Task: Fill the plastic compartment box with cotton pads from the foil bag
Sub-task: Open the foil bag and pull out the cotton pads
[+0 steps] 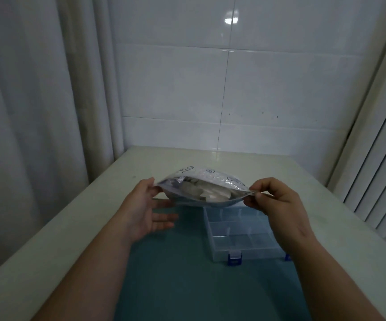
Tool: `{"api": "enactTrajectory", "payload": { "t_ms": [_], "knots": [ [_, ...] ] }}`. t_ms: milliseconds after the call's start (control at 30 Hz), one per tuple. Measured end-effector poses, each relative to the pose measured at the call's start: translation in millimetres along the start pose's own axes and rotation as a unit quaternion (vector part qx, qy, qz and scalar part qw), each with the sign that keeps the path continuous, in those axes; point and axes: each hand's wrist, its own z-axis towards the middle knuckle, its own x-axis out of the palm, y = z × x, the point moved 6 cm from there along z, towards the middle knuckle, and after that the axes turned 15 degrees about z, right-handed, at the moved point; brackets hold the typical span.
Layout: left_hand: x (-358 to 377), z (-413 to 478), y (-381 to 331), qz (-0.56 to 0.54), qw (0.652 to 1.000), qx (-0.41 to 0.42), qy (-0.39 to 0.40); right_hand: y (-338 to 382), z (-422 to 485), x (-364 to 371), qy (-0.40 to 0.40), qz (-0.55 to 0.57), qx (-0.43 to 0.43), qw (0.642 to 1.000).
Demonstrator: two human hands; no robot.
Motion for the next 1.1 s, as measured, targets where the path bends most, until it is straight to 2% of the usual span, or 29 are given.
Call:
{"api": "enactTrajectory", "payload": {
  "t_ms": [133, 200, 367, 467, 533, 600, 700, 767, 833, 933, 1100],
  "knots": [
    [2.0, -2.4, -2.7, -0.071, 0.997, 0.009, 0.012, -3.5, -1.7, 3.7, 0.007, 0.060, 0.036, 0.998],
    [-3.7, -1.7, -6.6, -0.109, 0.993, 0.036, 0.004, -8.0, -3.6, 5.7, -0.007, 0.037, 0.051, 0.998],
    [-17.0, -2.1, -12.8, -0.060, 0.993, 0.096, -0.020, -25.2, -2.6, 18.1, -0.048, 0.062, 0.108, 0.991],
    [-23.1, -2.5, -17.8, -0.027, 0.989, 0.134, -0.057, -32.5, -2.2, 31.8, -0.039, 0.106, 0.213, 0.971],
    [-23.6, -3.8, -20.5, -0.018, 0.984, 0.162, -0.066, -37.7, -5.4, 42.6, -0.021, 0.186, 0.317, 0.930],
    [-24.0, -4.6, -21.8, -0.007, 0.980, 0.181, -0.079, -37.2, -6.4, 51.2, 0.010, 0.196, 0.365, 0.910],
    [-34.2, -7.1, -27.7, 0.054, 0.969, 0.200, -0.132, -35.8, 0.5, 66.8, 0.081, 0.149, 0.314, 0.934],
    [-44.2, -9.3, -31.0, 0.073, 0.967, 0.182, -0.160, -38.6, 4.5, 74.8, 0.095, 0.117, 0.261, 0.954],
    [-47.5, -12.8, -31.0, 0.057, 0.975, 0.154, -0.152, -42.6, 5.7, 77.8, 0.095, 0.063, 0.212, 0.971],
    [-51.7, -13.3, -25.5, 0.099, 0.979, 0.108, -0.143, -46.9, 1.8, 82.1, 0.101, -0.009, 0.158, 0.982],
    [-52.5, -2.1, -17.7, 0.055, 0.988, 0.094, -0.110, -44.7, -0.9, 86.5, 0.084, -0.041, 0.118, 0.989]
  ]
}}
